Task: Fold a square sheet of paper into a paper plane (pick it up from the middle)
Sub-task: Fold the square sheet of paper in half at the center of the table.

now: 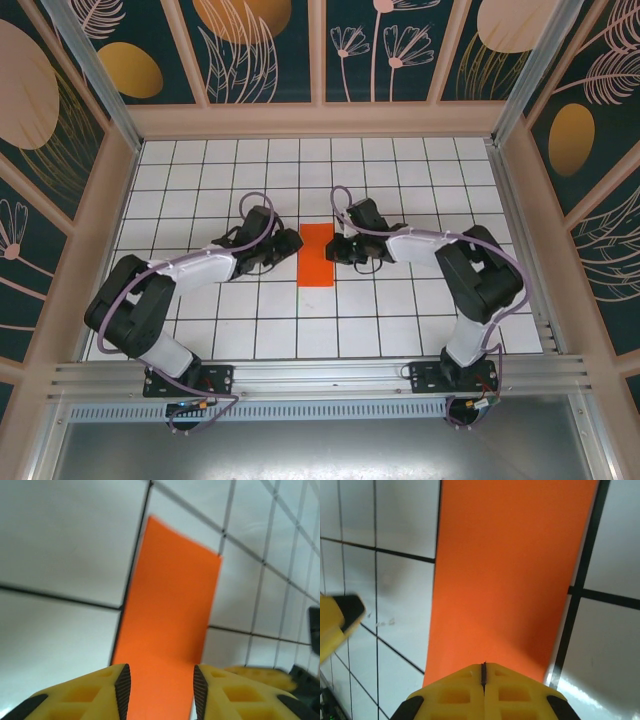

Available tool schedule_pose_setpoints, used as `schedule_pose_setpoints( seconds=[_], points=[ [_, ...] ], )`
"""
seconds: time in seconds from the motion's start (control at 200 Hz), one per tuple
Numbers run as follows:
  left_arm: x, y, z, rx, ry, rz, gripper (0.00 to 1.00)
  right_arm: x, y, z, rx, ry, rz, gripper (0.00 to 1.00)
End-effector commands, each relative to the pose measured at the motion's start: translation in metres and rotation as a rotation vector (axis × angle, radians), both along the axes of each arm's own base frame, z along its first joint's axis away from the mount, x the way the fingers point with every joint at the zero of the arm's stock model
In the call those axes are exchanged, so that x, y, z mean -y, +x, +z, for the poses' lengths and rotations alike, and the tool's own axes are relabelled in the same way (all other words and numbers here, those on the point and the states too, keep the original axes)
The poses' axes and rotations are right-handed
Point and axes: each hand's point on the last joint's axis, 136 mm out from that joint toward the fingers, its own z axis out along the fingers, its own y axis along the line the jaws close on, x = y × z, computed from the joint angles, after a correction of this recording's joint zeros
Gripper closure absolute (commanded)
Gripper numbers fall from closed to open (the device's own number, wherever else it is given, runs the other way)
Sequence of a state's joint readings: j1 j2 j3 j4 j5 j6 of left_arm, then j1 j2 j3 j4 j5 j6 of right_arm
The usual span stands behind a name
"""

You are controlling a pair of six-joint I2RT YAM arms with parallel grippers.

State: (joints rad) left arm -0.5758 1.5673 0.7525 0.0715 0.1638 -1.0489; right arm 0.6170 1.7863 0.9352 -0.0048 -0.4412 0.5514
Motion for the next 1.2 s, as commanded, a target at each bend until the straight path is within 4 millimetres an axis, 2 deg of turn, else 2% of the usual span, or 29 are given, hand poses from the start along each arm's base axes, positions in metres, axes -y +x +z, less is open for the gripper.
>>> schedule_pose_setpoints(
  seconds=[0.0, 0.225, 0.37, 0.676, 0.861, 1.191],
  points=[
    [0.001, -0.026, -0.009, -0.078, -0.044, -0.038, 0.56, -0.008, 0.011, -0.001, 0.002, 0.009, -0.03, 1.0],
    [-0.003, -0.058, -0.017, -0.141, -0.02, -0.115, 0.48, 0.002, 0.007, -0.023, -0.05, -0.031, -0.065, 1.0],
    [0.01, -0.069, -0.018, -0.163, -0.095, -0.15, 0.45, 0.008, 0.0, -0.036, -0.083, -0.051, -0.077, 1.0],
    [0.022, -0.072, -0.025, -0.19, -0.1, -0.174, 0.44, 0.019, -0.01, -0.053, -0.127, -0.074, -0.098, 1.0],
    [0.021, -0.07, -0.031, -0.204, -0.088, -0.157, 0.45, 0.018, -0.01, -0.053, -0.127, -0.068, -0.095, 1.0],
    [0.029, -0.063, -0.028, -0.183, -0.111, -0.17, 0.51, 0.018, -0.012, -0.053, -0.13, -0.058, -0.09, 1.0]
  ],
)
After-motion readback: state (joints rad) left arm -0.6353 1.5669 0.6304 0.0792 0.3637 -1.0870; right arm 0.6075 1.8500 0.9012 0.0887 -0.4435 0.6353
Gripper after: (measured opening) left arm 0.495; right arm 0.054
